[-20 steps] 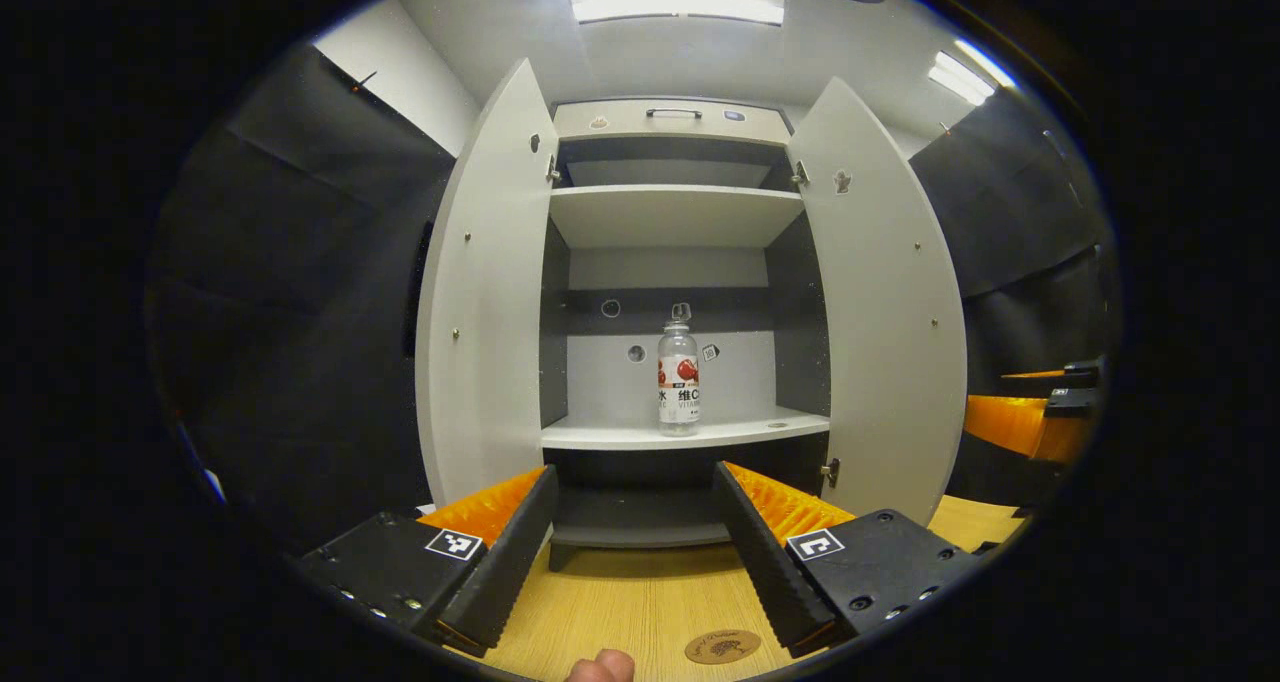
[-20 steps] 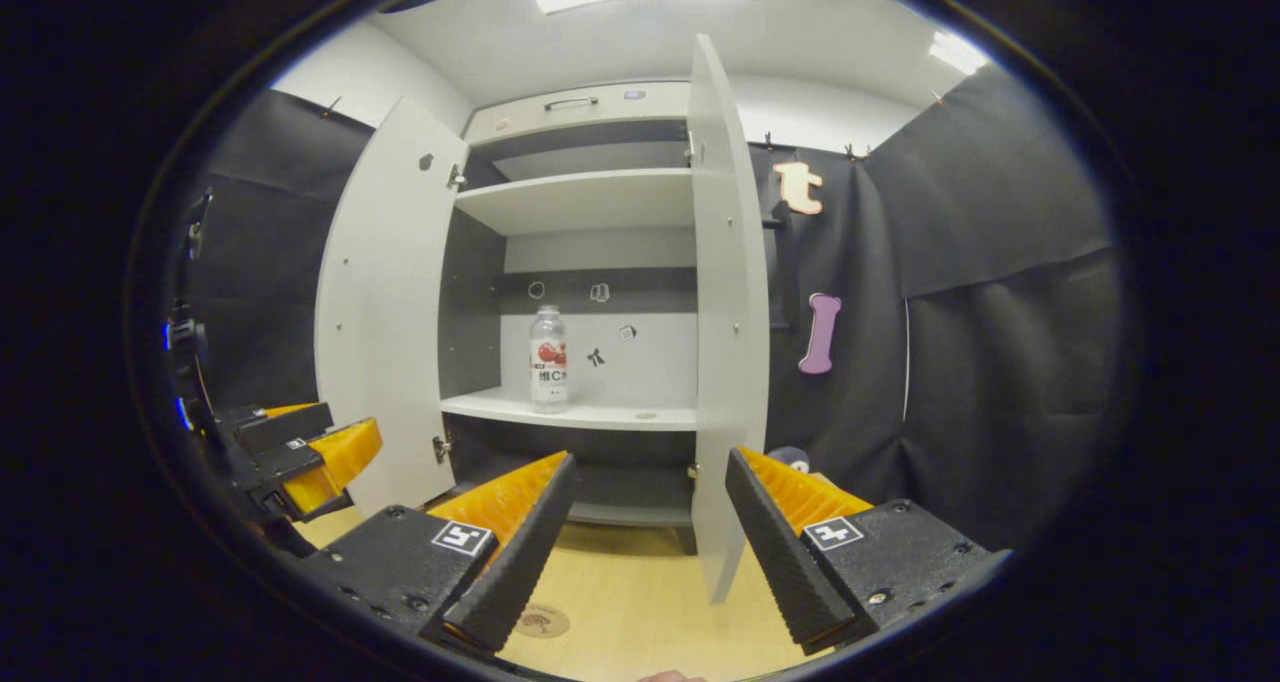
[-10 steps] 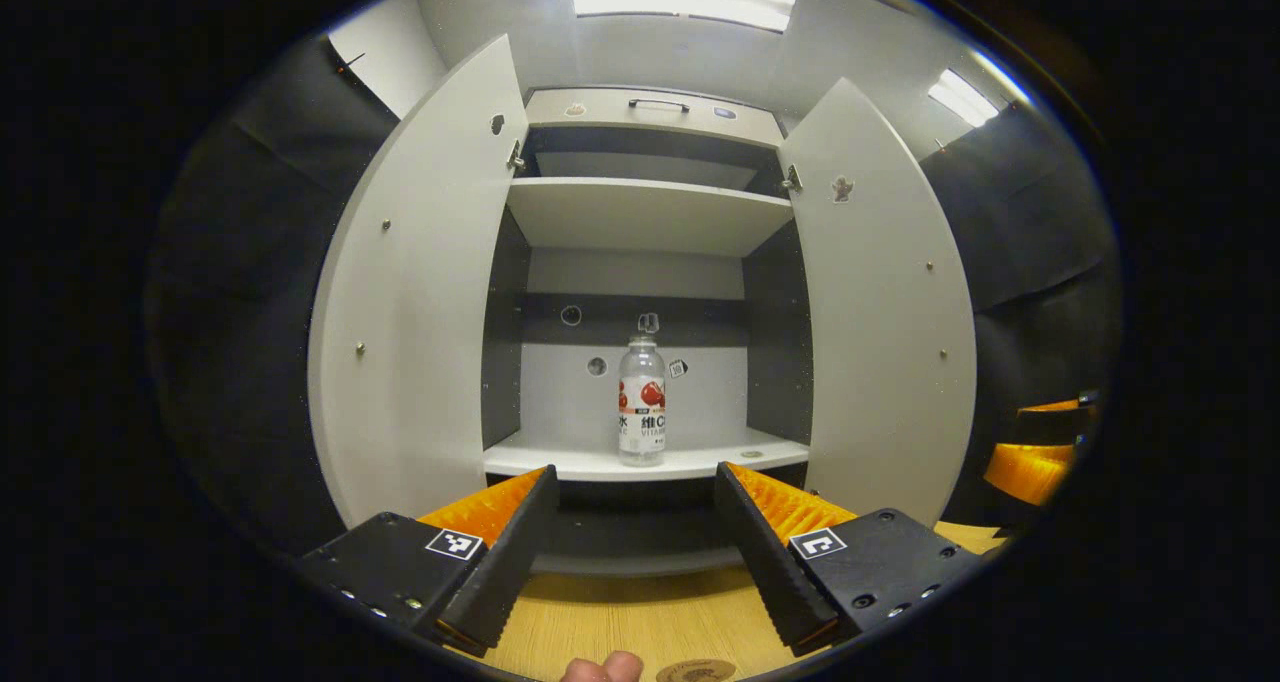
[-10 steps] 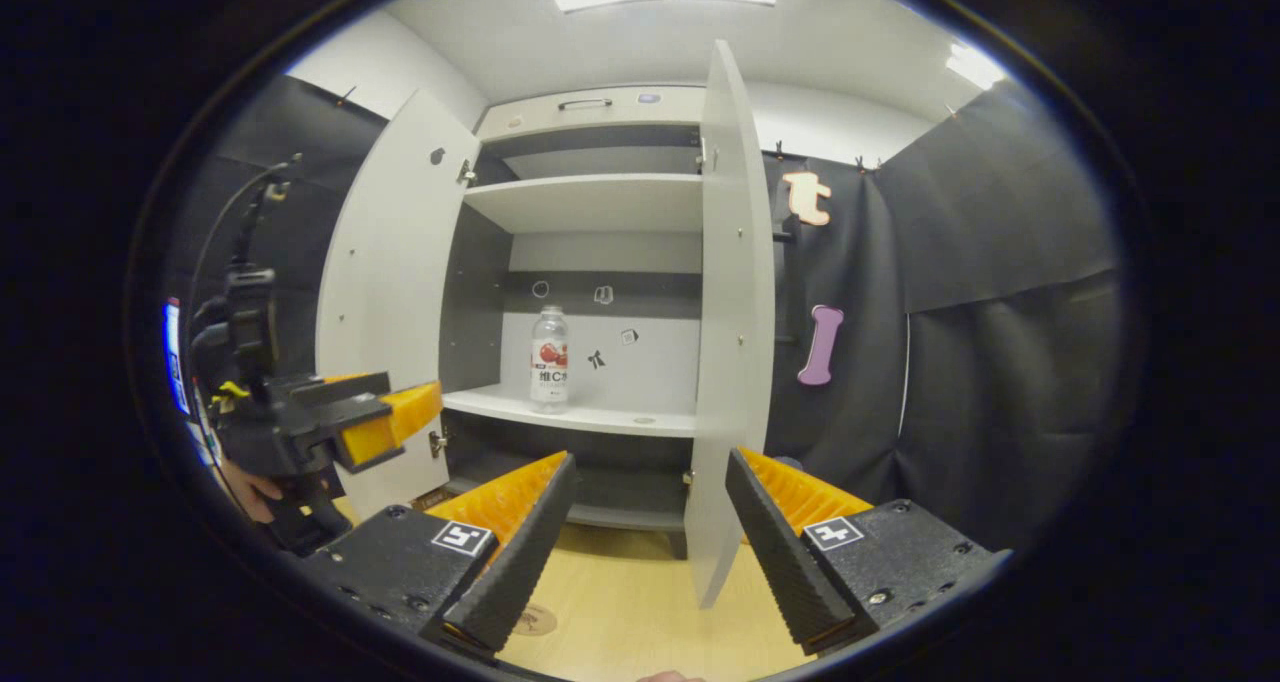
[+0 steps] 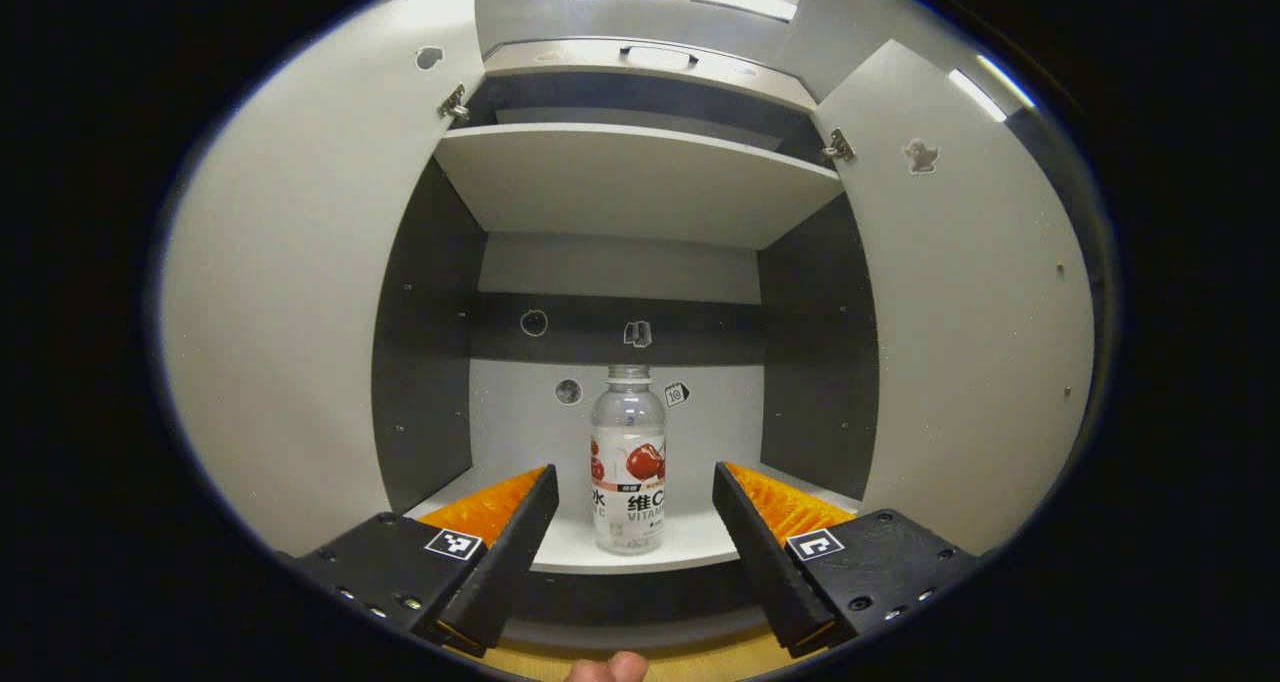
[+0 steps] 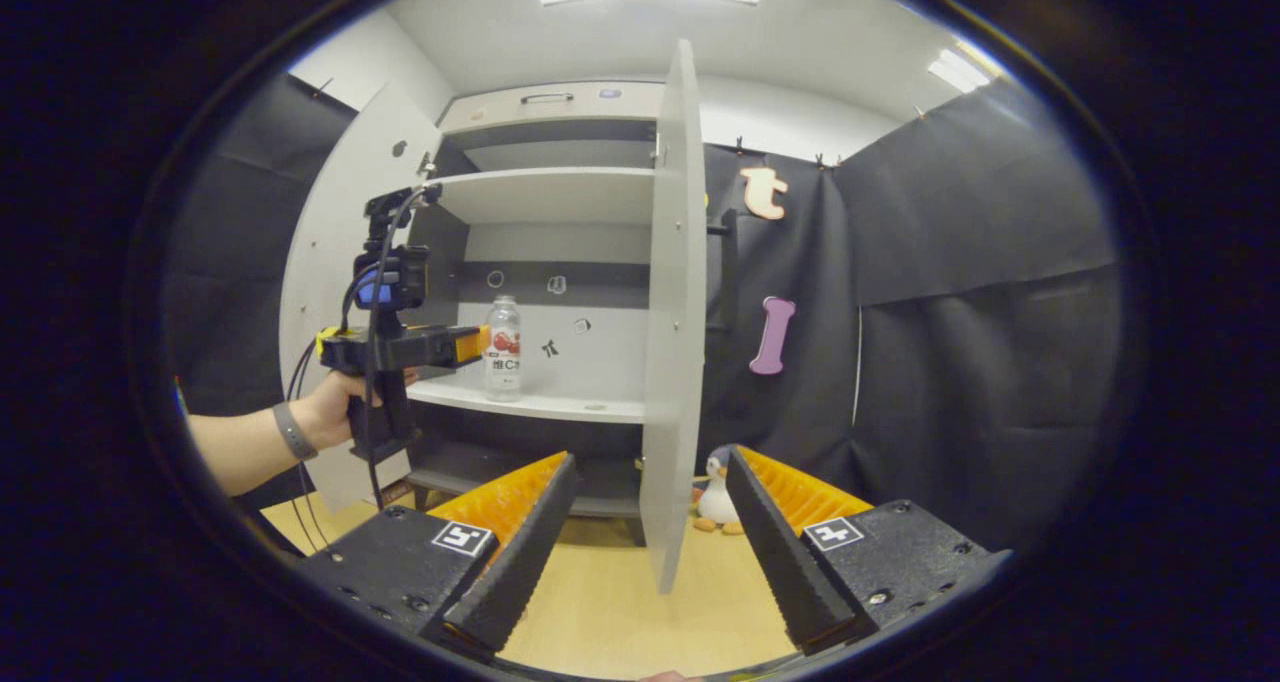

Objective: Grasp the bottle in the cabinet with the left hand and place it on the coaster, then close the right door with the right hand and the left door with the left hand.

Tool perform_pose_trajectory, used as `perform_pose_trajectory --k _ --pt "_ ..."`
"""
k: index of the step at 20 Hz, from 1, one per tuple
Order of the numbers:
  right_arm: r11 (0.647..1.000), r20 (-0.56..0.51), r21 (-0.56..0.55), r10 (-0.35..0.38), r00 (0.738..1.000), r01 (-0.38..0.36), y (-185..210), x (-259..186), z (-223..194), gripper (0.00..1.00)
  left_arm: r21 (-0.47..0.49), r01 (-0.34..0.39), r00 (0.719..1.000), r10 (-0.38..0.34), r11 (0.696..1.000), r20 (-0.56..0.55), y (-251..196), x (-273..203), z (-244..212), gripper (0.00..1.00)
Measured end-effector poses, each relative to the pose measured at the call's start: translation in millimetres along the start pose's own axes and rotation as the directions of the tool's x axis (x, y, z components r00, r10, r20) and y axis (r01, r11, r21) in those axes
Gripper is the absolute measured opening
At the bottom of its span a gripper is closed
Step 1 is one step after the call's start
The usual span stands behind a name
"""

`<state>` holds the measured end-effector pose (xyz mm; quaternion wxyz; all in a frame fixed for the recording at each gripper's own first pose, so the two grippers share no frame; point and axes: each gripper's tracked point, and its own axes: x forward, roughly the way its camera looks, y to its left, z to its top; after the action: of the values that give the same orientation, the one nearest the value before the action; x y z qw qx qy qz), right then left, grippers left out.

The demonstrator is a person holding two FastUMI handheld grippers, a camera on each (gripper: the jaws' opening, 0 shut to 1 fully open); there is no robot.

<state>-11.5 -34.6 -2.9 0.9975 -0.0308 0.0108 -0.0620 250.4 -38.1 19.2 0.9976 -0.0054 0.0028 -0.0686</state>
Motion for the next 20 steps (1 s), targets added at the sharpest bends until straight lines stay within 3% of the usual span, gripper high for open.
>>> perform_pose_trajectory --k 3,4,5,6,9,10,11,13,15,16,17,20 --pt "0.999 -0.021 0.003 -0.040 0.999 0.040 -10.6 1.6 -5.4 0.98 0.015 0.002 0.999 -0.002 1.000 -0.034 0.0 34.1 -14.4 0.95" --pt "0.999 -0.024 0.002 -0.052 0.998 0.052 -13.5 2.1 -6.0 0.98 0.016 -0.004 0.999 0.004 1.000 -0.037 -0.1 42.4 -16.9 0.90" --pt "0.998 -0.025 0.002 -0.063 0.998 0.063 -16.0 2.5 -5.5 0.98 0.013 -0.007 0.999 0.008 1.000 -0.036 0.7 51.1 -19.4 0.95" --pt "0.997 -0.025 0.001 -0.073 0.997 0.073 -18.0 3.3 -5.8 0.94 0.012 -0.007 0.999 0.008 1.000 -0.039 1.2 61.2 -21.6 0.95" --pt "0.995 -0.029 0.004 -0.099 0.995 0.100 -23.3 5.5 -6.6 0.94 0.026 -0.028 0.999 0.030 0.999 -0.043 6.9 88.4 -25.2 0.95" --pt "0.994 -0.030 0.007 -0.108 0.994 0.108 -25.3 5.4 -7.7 0.98 0.026 -0.036 0.998 0.037 0.999 -0.042 9.0 96.0 -25.0 0.94" --pt "0.993 -0.031 0.011 -0.116 0.993 0.116 -27.1 5.3 -8.0 0.94 0.028 -0.046 0.998 0.047 0.999 -0.044 11.9 102.4 -24.8 0.94" --pt "0.992 -0.037 0.017 -0.128 0.991 0.129 -30.7 5.0 -10.9 0.94 0.043 -0.057 0.997 0.059 0.997 -0.049 15.2 112.7 -24.7 0.95" --pt "0.991 -0.041 0.025 -0.132 0.990 0.133 -33.6 5.9 -11.9 0.98 0.053 -0.069 0.996 0.071 0.996 -0.045 17.0 115.5 -21.3 0.91" --pt "0.991 -0.042 0.026 -0.130 0.991 0.132 -34.4 7.6 -12.5 0.98 0.052 -0.069 0.996 0.071 0.996 -0.047 15.9 116.2 -22.0 0.79" --pt "0.992 -0.040 0.024 -0.126 0.991 0.127 -34.3 9.3 -11.8 0.98 0.047 -0.062 0.997 0.064 0.997 -0.047 14.9 111.7 -19.7 0.82" --pt "0.995 -0.029 0.010 -0.097 0.995 0.097 -31.7 14.4 -8.1 0.98 0.035 -0.026 0.999 0.027 0.999 -0.032 11.0 80.6 -7.0 0.78"
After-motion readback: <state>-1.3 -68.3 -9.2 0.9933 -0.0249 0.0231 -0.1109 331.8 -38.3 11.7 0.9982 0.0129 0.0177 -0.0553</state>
